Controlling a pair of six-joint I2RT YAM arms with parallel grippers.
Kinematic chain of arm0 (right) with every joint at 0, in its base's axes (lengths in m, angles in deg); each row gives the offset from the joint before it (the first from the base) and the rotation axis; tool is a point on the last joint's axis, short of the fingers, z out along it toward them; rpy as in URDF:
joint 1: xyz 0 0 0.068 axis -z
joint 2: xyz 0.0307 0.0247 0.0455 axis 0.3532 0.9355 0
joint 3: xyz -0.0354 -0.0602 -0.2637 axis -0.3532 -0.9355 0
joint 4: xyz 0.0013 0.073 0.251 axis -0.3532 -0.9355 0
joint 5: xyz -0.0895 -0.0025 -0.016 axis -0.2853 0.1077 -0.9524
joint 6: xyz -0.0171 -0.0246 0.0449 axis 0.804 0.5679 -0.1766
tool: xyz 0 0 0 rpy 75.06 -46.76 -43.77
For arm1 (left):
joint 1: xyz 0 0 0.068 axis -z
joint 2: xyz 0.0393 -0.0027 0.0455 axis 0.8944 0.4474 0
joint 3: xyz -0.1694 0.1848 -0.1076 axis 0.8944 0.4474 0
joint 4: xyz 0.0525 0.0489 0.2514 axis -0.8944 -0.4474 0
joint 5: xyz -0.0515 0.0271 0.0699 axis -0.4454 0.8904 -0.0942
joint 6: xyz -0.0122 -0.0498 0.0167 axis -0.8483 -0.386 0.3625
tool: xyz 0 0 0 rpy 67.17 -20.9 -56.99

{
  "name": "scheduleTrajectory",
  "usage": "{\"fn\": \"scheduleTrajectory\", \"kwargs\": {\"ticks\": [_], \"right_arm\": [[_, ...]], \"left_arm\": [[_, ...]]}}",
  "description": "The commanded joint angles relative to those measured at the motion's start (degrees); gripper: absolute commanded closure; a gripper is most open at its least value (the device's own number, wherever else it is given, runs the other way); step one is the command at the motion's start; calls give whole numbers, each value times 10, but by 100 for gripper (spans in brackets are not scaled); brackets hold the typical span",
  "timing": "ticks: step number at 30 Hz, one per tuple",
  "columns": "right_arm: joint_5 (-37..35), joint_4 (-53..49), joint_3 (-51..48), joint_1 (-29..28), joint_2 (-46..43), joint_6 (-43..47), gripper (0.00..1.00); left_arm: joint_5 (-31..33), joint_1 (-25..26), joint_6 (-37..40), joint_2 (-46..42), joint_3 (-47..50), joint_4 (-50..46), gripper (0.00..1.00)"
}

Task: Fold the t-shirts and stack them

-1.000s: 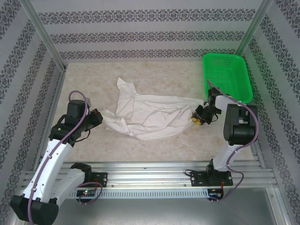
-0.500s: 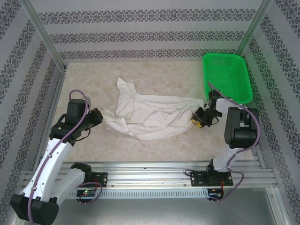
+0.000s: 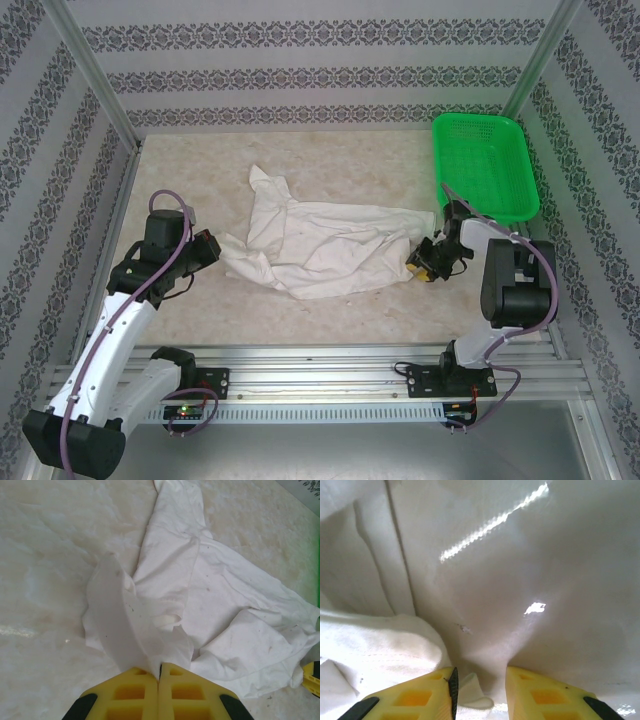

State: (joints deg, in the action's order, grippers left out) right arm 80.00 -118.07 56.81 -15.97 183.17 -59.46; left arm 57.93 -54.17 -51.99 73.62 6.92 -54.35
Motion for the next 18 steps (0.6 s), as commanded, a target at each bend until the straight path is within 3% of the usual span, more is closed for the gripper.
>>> {"fn": "scheduleTrajectory", "kwargs": {"ticks": [1, 5, 12, 18], "right_arm": [[21, -1, -22, -10, -15, -22, 69], [53, 28, -32, -12, -20, -54, 76], [67, 41, -31, -9, -29, -81, 100], [40, -27, -16, 4, -73, -45, 97]], "left_arm": [[-7, -8, 9, -4, -4, 20, 100], [-7, -8, 10, -7, -3, 17, 100], [-5, -10, 11, -16, 3, 11, 100], [-3, -10, 14, -20, 3, 5, 100]]}}
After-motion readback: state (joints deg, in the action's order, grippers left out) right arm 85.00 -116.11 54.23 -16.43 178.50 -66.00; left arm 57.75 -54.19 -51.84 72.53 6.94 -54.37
